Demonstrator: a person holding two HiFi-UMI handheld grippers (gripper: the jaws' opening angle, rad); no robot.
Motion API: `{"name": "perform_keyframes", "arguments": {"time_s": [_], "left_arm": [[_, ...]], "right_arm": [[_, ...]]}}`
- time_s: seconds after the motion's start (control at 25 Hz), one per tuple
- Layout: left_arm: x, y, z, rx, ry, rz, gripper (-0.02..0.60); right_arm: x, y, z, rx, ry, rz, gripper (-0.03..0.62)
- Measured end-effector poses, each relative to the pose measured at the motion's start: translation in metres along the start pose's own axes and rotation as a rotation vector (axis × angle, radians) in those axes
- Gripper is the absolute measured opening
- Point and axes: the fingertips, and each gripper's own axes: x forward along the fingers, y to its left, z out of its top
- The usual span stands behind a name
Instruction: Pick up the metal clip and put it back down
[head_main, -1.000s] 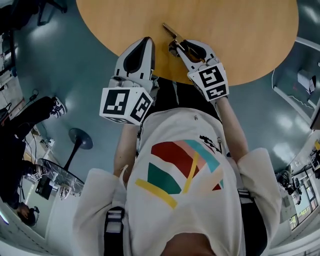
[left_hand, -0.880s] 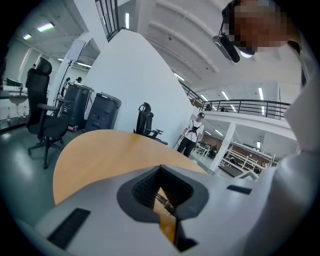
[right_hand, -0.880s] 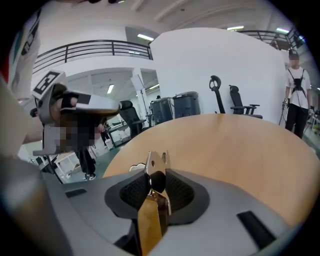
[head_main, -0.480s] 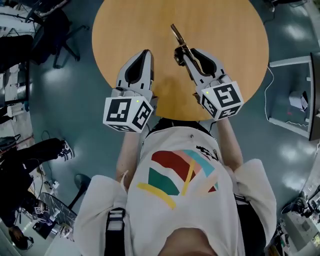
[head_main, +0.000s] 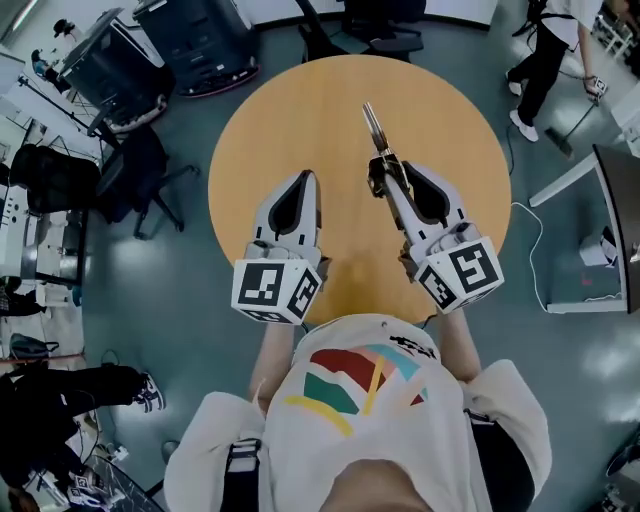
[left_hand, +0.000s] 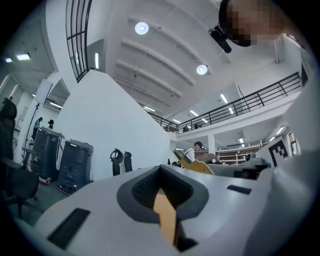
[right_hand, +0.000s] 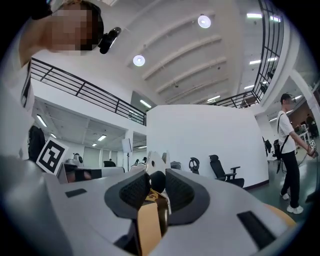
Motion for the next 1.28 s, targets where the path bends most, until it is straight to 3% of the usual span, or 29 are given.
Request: {"name": "perform_keyframes", "arguments": {"time_s": [0.32,1.08,1.28], "left_arm": [[0.007,0.007,-0.006,-0.055,-0.008,-0.004,0.043],[0.015,0.012,-0.023,-0.098,0.034,-0.028,0.043],[0.020,0.023,-0.038,-0.127,0.071,-0.029,0.043]], "right_arm": [[0.001,-0.005,-0.016,0.024,0.045,0.000,0.101],[0.002,-0.004,-0.029,0.033,0.062,-0.007,0.101],[0.026,-0.033,-0.047,-0.003,0.126,-0.053,0.101]]}}
